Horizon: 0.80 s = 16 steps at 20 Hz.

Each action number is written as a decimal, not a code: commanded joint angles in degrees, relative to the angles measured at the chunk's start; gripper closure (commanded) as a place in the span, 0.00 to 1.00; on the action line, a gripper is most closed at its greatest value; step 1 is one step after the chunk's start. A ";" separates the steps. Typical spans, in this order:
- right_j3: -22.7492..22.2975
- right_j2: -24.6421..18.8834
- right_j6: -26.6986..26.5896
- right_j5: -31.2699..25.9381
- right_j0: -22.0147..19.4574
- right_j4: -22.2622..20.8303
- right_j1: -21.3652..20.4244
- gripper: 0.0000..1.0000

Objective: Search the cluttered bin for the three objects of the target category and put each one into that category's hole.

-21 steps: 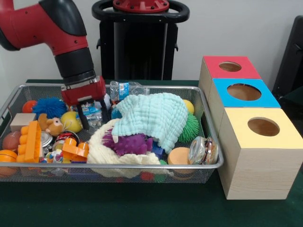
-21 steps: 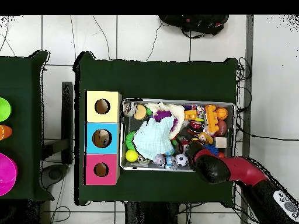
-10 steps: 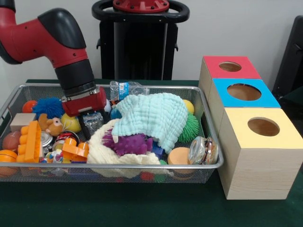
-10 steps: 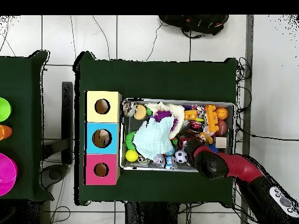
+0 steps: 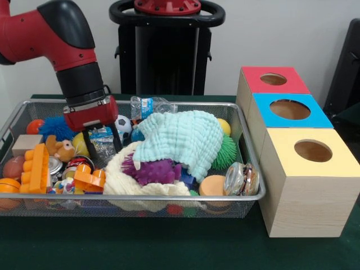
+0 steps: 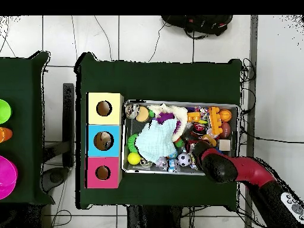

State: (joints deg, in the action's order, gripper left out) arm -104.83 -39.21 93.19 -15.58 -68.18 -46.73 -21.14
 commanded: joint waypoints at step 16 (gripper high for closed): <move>3.72 -1.98 -8.17 -7.24 2.09 -1.08 -1.48 1.00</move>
State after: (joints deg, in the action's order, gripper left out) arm -104.84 -39.21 93.19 -15.63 -67.87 -46.75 -21.32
